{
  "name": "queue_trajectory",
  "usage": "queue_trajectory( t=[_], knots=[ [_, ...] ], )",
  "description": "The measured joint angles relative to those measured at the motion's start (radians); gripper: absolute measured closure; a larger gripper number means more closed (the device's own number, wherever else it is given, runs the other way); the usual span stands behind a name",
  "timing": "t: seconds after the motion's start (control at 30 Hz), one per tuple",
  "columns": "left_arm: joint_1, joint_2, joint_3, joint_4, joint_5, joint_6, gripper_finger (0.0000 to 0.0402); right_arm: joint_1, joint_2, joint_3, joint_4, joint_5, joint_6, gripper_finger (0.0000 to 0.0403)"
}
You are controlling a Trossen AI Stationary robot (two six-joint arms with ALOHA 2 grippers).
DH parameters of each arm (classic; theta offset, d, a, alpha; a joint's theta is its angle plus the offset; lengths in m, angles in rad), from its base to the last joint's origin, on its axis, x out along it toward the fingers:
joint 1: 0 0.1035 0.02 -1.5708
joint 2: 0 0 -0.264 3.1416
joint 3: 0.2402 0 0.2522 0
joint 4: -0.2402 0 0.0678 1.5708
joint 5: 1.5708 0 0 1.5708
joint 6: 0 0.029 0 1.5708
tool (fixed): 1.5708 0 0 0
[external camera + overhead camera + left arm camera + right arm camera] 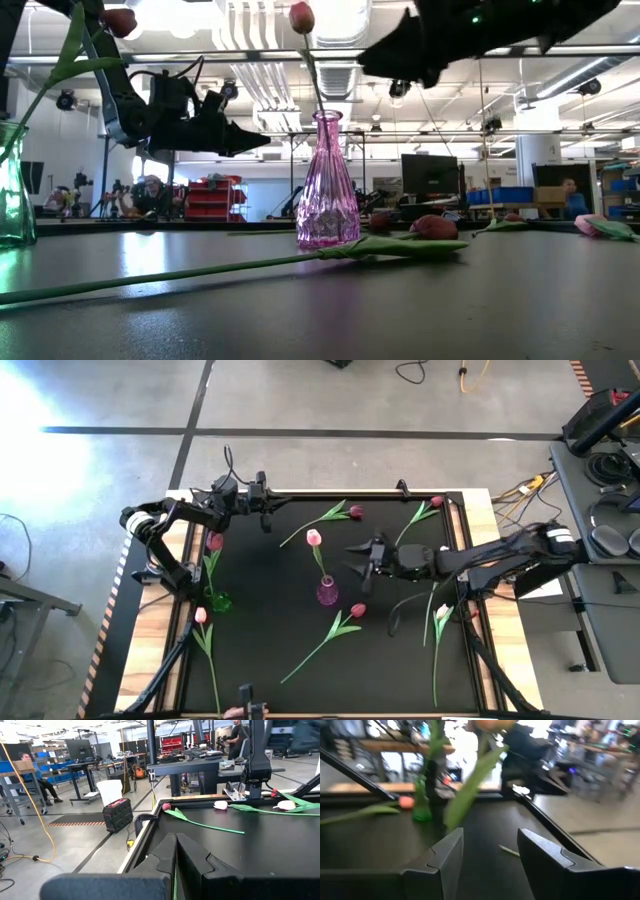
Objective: Sort flowers into vase by color
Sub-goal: Put the red tulip into the green vase
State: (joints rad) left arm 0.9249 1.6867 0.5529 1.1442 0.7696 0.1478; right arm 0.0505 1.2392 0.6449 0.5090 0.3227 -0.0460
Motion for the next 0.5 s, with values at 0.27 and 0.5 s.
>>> queue_trajectory(
  t=[0.27,0.5],
  knots=[
    [0.0,0.0,0.0,-0.002,0.0,0.0,0.0402,-0.026,-0.265,0.0,-0.66,0.323,0.338,0.0246],
    [0.0,0.0,0.0,-0.008,0.0,0.0,0.0402,-0.182,-0.394,-0.003,-1.163,0.358,0.793,0.0286]
  ],
)
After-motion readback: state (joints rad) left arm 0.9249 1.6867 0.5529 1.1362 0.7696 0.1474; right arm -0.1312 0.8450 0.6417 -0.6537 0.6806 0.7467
